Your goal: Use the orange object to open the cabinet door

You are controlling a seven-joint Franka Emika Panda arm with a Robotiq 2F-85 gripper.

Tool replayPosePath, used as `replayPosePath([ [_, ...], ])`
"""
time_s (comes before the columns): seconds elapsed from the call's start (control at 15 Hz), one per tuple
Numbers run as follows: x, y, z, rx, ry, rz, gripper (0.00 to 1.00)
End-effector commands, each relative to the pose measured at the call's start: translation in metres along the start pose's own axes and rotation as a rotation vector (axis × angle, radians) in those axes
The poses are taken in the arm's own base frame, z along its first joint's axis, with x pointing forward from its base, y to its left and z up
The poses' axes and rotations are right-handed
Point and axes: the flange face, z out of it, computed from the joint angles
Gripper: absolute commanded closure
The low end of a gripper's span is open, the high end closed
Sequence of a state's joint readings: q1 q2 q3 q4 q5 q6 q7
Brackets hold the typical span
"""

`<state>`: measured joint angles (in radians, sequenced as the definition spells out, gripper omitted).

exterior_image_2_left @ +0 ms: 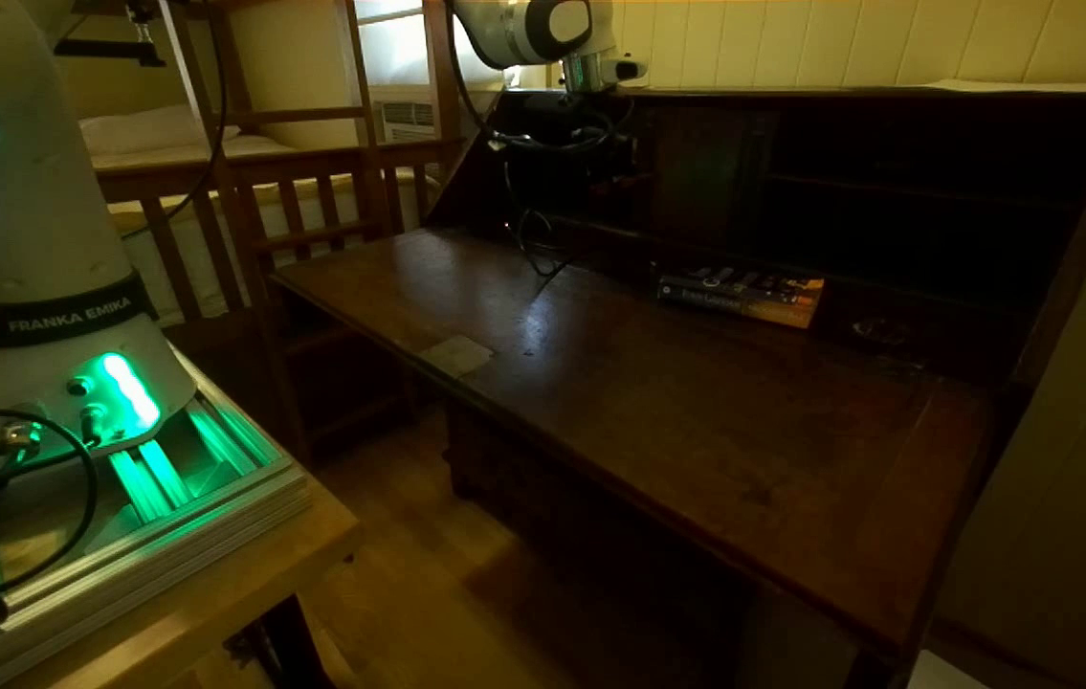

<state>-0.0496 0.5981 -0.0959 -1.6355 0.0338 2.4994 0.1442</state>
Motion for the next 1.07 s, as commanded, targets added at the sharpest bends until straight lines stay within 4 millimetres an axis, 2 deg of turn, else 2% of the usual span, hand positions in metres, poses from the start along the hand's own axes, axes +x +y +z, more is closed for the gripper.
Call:
replayPosePath([
  [0.0,0.005,-0.012,-0.001,-0.024,-0.001,-0.041,0.71],
  [0.13,0.006,-0.011,-0.001,-0.032,0.003,-0.041,0.71],
  [0.53,0.014,0.013,-0.006,-0.050,0.015,0.012,0.71],
  [0.8,0.014,0.015,-0.004,-0.051,0.019,0.057,0.71],
  [1.0,-0.006,0.015,-0.006,-0.068,-0.038,0.169,0.71],
])
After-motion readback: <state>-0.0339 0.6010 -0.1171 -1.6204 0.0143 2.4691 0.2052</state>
